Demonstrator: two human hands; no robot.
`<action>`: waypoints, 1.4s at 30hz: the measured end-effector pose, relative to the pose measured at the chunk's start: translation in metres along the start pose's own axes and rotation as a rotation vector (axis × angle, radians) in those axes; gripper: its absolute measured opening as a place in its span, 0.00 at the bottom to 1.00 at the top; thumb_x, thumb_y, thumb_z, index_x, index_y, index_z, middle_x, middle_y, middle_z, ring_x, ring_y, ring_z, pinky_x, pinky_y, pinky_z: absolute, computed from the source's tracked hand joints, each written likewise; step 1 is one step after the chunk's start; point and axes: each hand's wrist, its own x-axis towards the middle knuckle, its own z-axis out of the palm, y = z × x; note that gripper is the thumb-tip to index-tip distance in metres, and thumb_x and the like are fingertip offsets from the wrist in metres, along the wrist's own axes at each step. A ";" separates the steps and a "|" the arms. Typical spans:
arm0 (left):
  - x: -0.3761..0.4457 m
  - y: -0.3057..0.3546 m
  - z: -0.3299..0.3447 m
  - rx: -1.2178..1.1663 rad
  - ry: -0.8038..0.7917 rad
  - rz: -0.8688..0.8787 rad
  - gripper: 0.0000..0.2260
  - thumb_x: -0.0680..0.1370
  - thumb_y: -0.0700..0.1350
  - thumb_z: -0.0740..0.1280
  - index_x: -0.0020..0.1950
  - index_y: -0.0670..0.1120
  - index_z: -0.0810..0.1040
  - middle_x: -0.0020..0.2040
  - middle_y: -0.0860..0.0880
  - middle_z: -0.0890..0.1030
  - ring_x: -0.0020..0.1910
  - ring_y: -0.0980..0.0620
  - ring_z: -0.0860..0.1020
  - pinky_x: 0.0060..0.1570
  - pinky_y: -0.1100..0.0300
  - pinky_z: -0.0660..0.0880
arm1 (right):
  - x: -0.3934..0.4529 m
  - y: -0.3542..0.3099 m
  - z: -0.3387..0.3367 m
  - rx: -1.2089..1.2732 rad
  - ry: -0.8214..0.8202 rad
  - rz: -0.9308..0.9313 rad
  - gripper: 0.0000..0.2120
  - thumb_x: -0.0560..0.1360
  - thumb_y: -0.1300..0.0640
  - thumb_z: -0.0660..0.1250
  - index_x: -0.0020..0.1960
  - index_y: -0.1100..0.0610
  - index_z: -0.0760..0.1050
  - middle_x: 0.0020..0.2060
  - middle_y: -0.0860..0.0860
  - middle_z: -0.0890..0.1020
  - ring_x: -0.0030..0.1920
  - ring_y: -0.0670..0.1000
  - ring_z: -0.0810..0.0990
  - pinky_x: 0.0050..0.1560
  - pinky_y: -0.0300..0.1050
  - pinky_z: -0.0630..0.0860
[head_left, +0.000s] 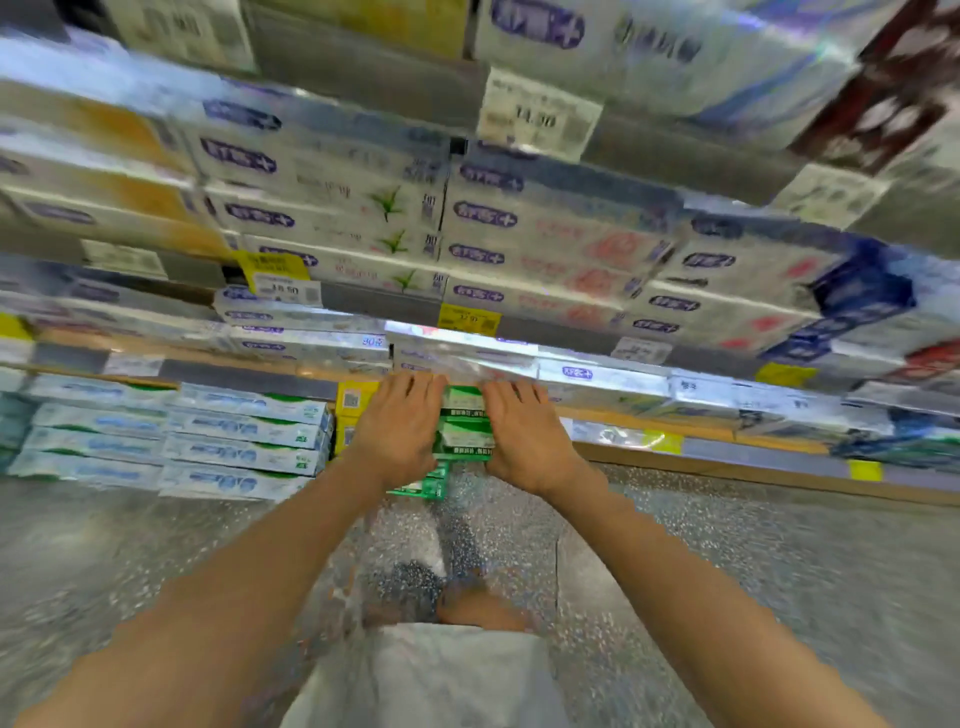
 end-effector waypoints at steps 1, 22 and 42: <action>-0.008 0.001 -0.034 0.010 0.002 -0.013 0.37 0.68 0.53 0.72 0.72 0.42 0.59 0.65 0.44 0.68 0.64 0.43 0.67 0.64 0.52 0.63 | -0.006 -0.004 -0.030 0.009 0.031 0.006 0.41 0.56 0.55 0.79 0.64 0.64 0.69 0.54 0.59 0.77 0.52 0.62 0.76 0.56 0.55 0.71; -0.328 -0.002 -0.586 0.419 0.655 -0.569 0.40 0.55 0.60 0.76 0.59 0.38 0.72 0.48 0.40 0.77 0.44 0.40 0.76 0.43 0.52 0.71 | -0.093 -0.192 -0.601 0.040 0.891 -0.790 0.42 0.58 0.44 0.78 0.66 0.57 0.66 0.59 0.57 0.78 0.59 0.61 0.74 0.63 0.68 0.64; -0.681 0.098 -0.565 0.267 0.992 -1.709 0.36 0.65 0.62 0.57 0.65 0.41 0.67 0.58 0.42 0.71 0.57 0.40 0.70 0.52 0.47 0.67 | -0.345 -0.527 -0.580 1.434 -0.677 -0.969 0.27 0.65 0.55 0.78 0.59 0.55 0.70 0.54 0.54 0.81 0.56 0.54 0.80 0.55 0.47 0.76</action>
